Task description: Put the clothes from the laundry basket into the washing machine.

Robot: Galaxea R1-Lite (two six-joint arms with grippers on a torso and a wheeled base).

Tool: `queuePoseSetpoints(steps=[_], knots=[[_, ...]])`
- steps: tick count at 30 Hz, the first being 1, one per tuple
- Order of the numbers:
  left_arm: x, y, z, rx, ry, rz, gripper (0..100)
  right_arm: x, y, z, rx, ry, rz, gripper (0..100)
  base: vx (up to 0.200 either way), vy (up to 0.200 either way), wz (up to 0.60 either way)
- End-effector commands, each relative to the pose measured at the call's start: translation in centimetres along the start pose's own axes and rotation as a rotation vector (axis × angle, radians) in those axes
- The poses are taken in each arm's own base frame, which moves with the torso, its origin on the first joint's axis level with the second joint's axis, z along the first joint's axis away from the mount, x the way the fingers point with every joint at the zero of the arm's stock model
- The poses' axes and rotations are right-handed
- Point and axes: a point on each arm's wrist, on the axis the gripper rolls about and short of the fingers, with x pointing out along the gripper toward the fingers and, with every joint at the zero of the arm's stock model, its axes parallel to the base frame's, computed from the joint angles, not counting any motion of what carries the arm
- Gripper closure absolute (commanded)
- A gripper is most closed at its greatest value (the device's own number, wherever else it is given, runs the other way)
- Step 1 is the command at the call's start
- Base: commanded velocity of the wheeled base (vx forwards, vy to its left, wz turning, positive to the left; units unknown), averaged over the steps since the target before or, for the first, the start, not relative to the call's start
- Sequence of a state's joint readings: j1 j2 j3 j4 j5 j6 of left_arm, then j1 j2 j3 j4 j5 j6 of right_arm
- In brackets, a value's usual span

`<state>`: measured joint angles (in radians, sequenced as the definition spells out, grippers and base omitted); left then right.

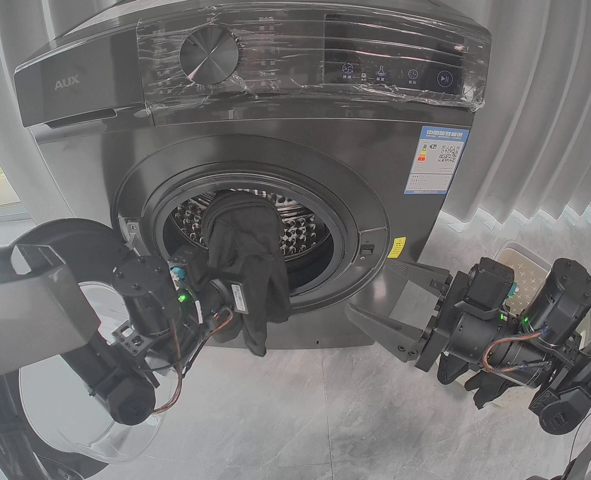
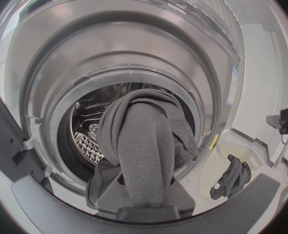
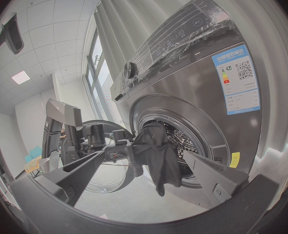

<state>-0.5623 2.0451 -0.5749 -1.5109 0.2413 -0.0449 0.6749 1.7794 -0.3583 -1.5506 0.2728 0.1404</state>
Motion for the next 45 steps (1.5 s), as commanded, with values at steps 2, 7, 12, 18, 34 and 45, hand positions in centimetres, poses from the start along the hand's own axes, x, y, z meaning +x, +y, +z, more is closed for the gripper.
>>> queuePoseSetpoints(steps=[2, 7, 12, 18, 34, 45], knots=[[3.6, 0.2, -2.4, 0.004, 0.023, 0.026, 100, -0.1, 0.3, -0.6, 0.009, 0.027, 0.010, 0, 0.000, 0.000, 0.00], [2.6, 0.6, -3.2, 0.030, 0.058, 0.055, 100, -0.3, 0.3, -0.8, 0.011, 0.034, 0.008, 0, 0.000, 0.000, 0.00], [3.3, 2.0, -3.1, 0.032, 0.043, 0.091, 100, -0.2, 0.3, -0.9, 0.012, 0.037, 0.009, 0, 0.000, 0.000, 0.00], [5.1, 1.7, -3.9, 0.020, 0.035, 0.065, 100, -0.2, 0.3, -0.9, 0.013, 0.039, 0.009, 0, 0.000, 0.000, 0.00], [14.5, 3.0, -4.9, -0.037, 0.045, 0.125, 100, -0.2, 0.3, -0.9, 0.014, 0.039, 0.009, 0, 0.000, 0.000, 0.00], [19.2, 4.8, -6.9, -0.043, 0.042, 0.167, 100, -0.2, 0.3, -1.0, 0.017, 0.043, 0.010, 0, 0.000, 0.000, 0.00]])
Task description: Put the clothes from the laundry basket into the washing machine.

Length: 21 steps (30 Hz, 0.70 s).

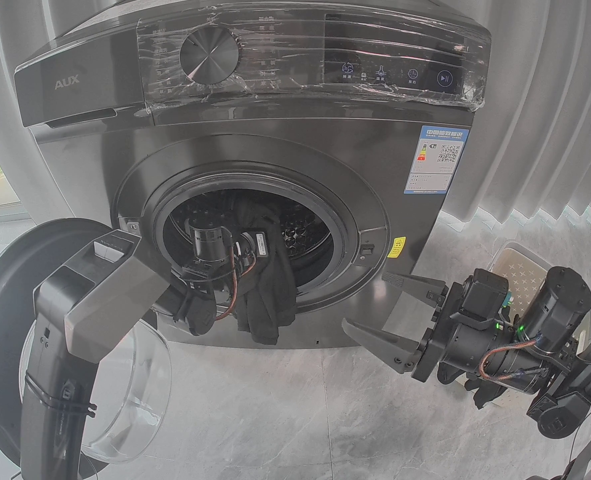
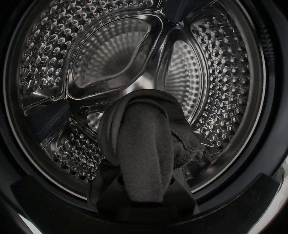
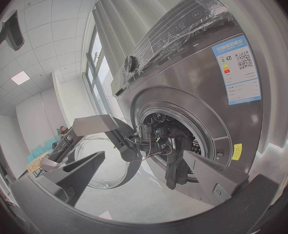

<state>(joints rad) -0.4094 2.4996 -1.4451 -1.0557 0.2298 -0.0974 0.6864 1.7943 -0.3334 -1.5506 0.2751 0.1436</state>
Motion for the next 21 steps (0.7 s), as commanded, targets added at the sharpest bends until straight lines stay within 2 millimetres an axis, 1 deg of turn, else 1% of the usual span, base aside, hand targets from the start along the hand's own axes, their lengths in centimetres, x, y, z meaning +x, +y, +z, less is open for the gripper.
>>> queuePoseSetpoints(steps=[1, 7, 16, 17, 21], knots=[[2.9, 0.6, -2.3, -0.002, 0.014, 0.022, 100, 0.0, 0.0, -0.1, 0.002, 0.004, 0.000, 0, 0.000, 0.000, 0.00], [3.8, 0.3, -0.9, -0.008, -0.008, 0.019, 100, 0.0, -0.2, -0.1, 0.003, 0.006, -0.008, 0, 0.000, 0.000, 0.00], [3.7, 0.4, -0.7, -0.011, -0.015, 0.022, 100, 0.1, -0.2, -0.3, 0.005, 0.011, -0.006, 0, 0.000, 0.000, 0.00], [3.7, 0.4, -0.7, -0.012, -0.013, 0.022, 0, 0.1, -0.2, -0.3, 0.005, 0.011, -0.006, 0, 0.000, 0.000, 0.00], [3.7, 0.1, -0.5, -0.024, -0.021, 0.015, 0, 0.0, -0.2, -0.3, 0.003, 0.010, -0.007, 0, 0.000, 0.000, 0.00]])
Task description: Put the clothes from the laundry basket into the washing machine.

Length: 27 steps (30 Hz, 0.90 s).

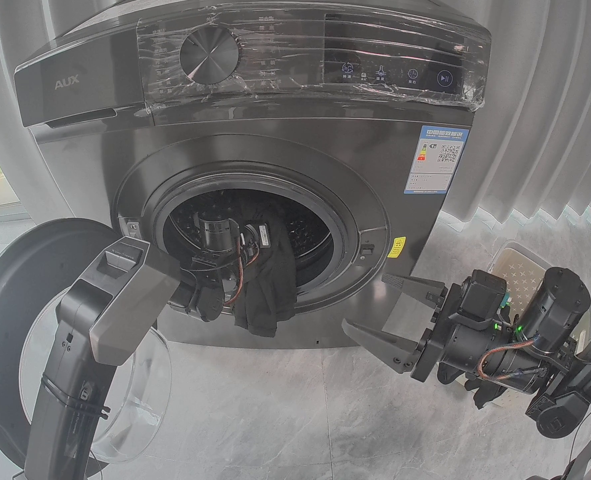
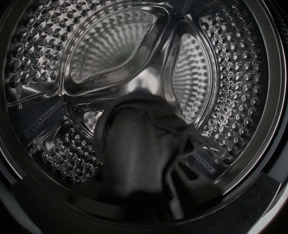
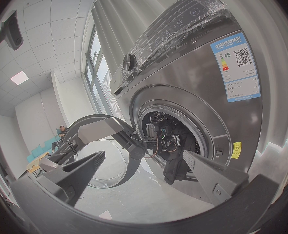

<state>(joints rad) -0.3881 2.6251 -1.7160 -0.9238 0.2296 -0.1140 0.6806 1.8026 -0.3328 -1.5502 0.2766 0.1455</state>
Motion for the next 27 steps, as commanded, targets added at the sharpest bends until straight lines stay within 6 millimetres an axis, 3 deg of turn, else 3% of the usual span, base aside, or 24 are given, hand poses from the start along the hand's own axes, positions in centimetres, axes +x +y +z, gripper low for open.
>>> queuePoseSetpoints(steps=[1, 11, 14, 18, 27], knots=[[0.0, -0.3, 0.2, -0.004, -0.006, -0.005, 0, 0.0, 0.0, 0.0, -0.001, 0.000, -0.002, 0, 0.000, 0.000, 0.00], [-3.8, -1.1, 1.3, 0.012, 0.088, -0.025, 0, 0.1, 0.1, -0.1, 0.000, 0.003, 0.004, 0, 0.000, 0.000, 0.00], [-6.5, -1.5, 0.1, 0.034, 0.164, -0.042, 0, 0.1, 0.1, 0.0, -0.001, 0.001, 0.004, 0, 0.000, 0.000, 0.00], [-7.8, -1.7, -1.7, 0.048, 0.211, -0.053, 0, 0.1, 0.1, -0.1, 0.000, 0.004, 0.006, 0, 0.000, 0.000, 0.00], [-7.7, -1.4, -5.4, 0.061, 0.270, -0.047, 0, 0.0, 0.2, -0.2, 0.004, 0.006, 0.005, 0, 0.000, 0.000, 0.00]])
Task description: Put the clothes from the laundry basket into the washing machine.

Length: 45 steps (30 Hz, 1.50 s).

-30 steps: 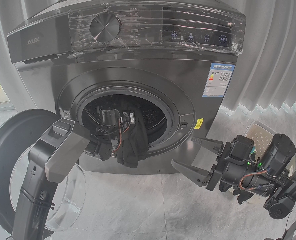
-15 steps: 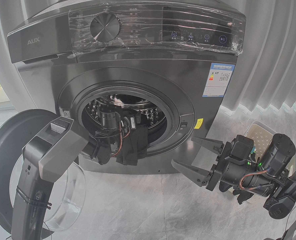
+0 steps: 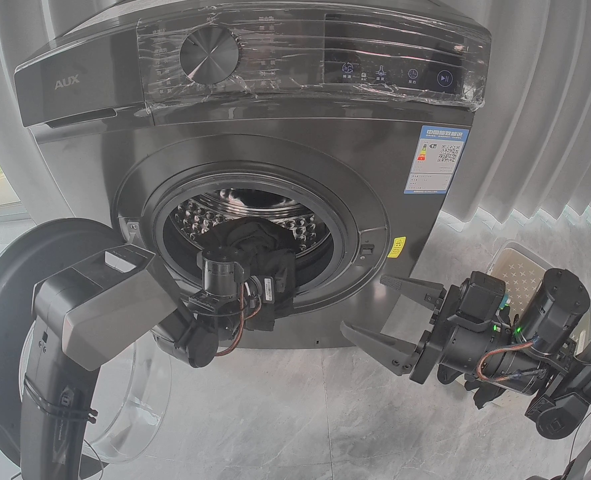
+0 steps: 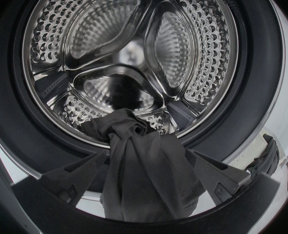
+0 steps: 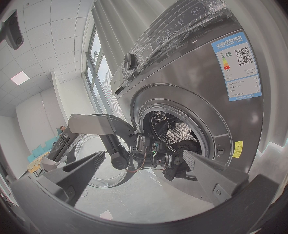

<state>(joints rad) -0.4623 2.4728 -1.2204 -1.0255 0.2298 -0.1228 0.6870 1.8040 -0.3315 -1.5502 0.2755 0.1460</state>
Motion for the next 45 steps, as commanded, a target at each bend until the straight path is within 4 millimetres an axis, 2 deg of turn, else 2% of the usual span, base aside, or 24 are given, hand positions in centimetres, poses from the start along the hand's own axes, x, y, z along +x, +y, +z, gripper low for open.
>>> queuePoseSetpoints(steps=[1, 5, 13, 14, 26, 32, 33, 35, 40, 45], knots=[[0.4, -0.1, -2.1, 0.008, 0.036, -0.001, 0, 0.0, 0.0, -0.1, 0.002, 0.002, 0.000, 0, 0.000, 0.000, 0.00], [0.9, -0.1, -3.4, 0.012, 0.051, 0.001, 0, -0.1, 0.0, -0.1, 0.003, 0.005, 0.000, 0, 0.000, 0.000, 0.00], [2.1, 0.3, -4.5, 0.002, 0.027, 0.009, 0, -0.1, 0.0, -0.1, 0.003, 0.006, 0.002, 0, 0.000, 0.000, 0.00], [2.2, 0.3, -4.4, 0.001, 0.024, 0.008, 100, 0.0, 0.0, -0.1, 0.003, 0.004, 0.002, 0, 0.000, 0.000, 0.00], [2.2, 0.2, -4.0, -0.005, 0.010, 0.007, 100, 0.0, 0.1, -0.1, 0.002, 0.003, 0.002, 0, 0.000, 0.000, 0.00], [2.9, -0.3, 1.9, -0.057, -0.165, -0.010, 100, 0.0, 0.1, 0.0, 0.000, 0.000, 0.004, 0, 0.000, 0.000, 0.00], [2.9, -0.3, 2.2, -0.059, -0.171, -0.009, 100, 0.0, 0.1, 0.0, 0.000, 0.000, 0.004, 0, 0.000, 0.000, 0.00], [3.3, -0.1, 4.0, -0.074, -0.229, -0.005, 100, 0.0, 0.1, 0.0, -0.001, -0.001, 0.006, 0, 0.000, 0.000, 0.00], [4.1, 0.6, 6.1, -0.092, -0.307, 0.016, 100, 0.0, 0.1, 0.0, -0.002, -0.002, 0.004, 0, 0.000, 0.000, 0.00], [5.7, 1.5, 6.5, -0.099, -0.354, 0.037, 100, 0.0, 0.1, 0.0, -0.001, -0.001, 0.006, 0, 0.000, 0.000, 0.00]])
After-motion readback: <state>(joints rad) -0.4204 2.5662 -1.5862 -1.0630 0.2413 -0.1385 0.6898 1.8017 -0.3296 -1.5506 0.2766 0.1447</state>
